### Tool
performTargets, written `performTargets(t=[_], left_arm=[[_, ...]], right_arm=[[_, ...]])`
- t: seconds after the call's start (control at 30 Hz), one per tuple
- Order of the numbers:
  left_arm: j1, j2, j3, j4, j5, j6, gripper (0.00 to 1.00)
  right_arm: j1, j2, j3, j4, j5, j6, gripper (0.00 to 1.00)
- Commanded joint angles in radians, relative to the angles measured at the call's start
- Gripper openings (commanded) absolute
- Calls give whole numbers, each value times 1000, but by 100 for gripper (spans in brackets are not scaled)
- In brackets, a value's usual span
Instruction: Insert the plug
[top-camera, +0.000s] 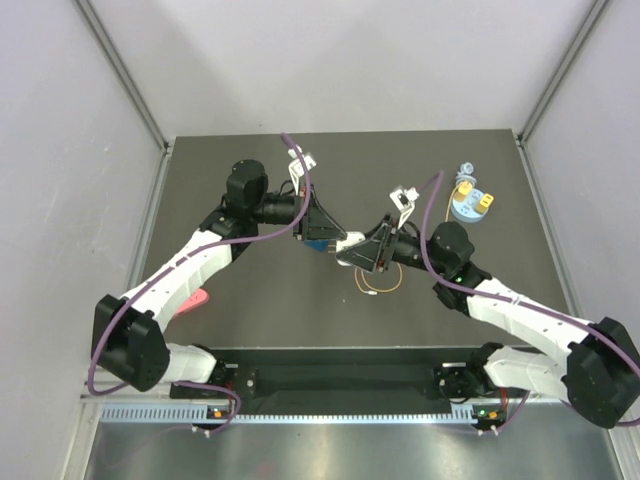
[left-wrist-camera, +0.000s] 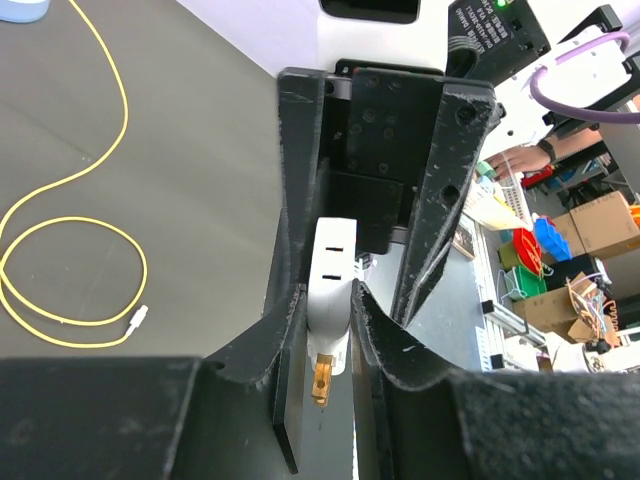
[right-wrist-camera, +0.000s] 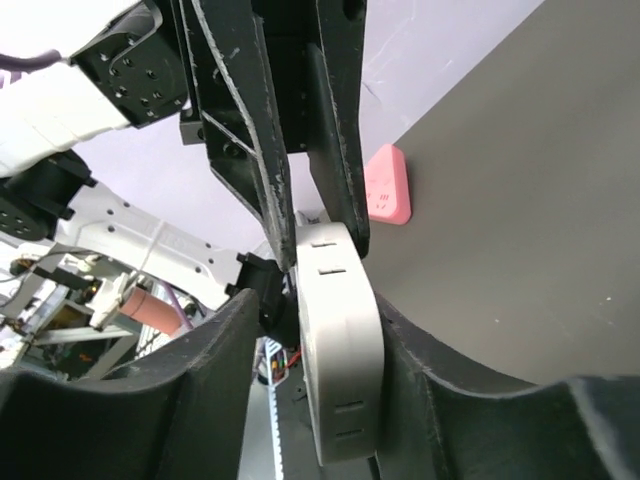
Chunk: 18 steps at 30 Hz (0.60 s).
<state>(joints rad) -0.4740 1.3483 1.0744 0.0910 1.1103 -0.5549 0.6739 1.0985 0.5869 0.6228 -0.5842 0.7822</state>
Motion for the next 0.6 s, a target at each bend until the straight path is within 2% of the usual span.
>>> performTargets(t=[0.0, 0.13, 0.2, 0.23, 0.3, 0.4, 0.43, 0.5, 0.53, 0.57], left_arm=[[0, -43, -7, 32, 3, 12, 0], [0, -44, -5, 35, 3, 9, 0], [0, -44, -5, 35, 3, 6, 0], [-2, -44, -7, 38, 2, 4, 0], [-2, -44, -8, 41, 3, -2, 0], [0, -44, -14, 46, 2, -11, 0], [0, -47, -22, 47, 0, -11, 0], [0, -51, -27, 55, 0, -14, 0], [0, -55, -28, 56, -1, -16, 0], [0, -54, -31, 58, -1, -16, 0]], right_arm=[[-5, -29, 8, 74, 4, 9, 44], [-5, -26, 5, 77, 4, 3, 23], [-5, -22, -1, 86, 6, 6, 17], [-5, -20, -4, 95, 4, 6, 8], [-5, -19, -12, 114, 7, 12, 0], [-7, -22, -19, 123, 17, 18, 0], [-5, -20, -19, 123, 18, 19, 5], [-8, -22, -16, 106, 24, 25, 22], [-11, -23, -16, 106, 33, 26, 35], [-14, -25, -19, 104, 34, 26, 38]])
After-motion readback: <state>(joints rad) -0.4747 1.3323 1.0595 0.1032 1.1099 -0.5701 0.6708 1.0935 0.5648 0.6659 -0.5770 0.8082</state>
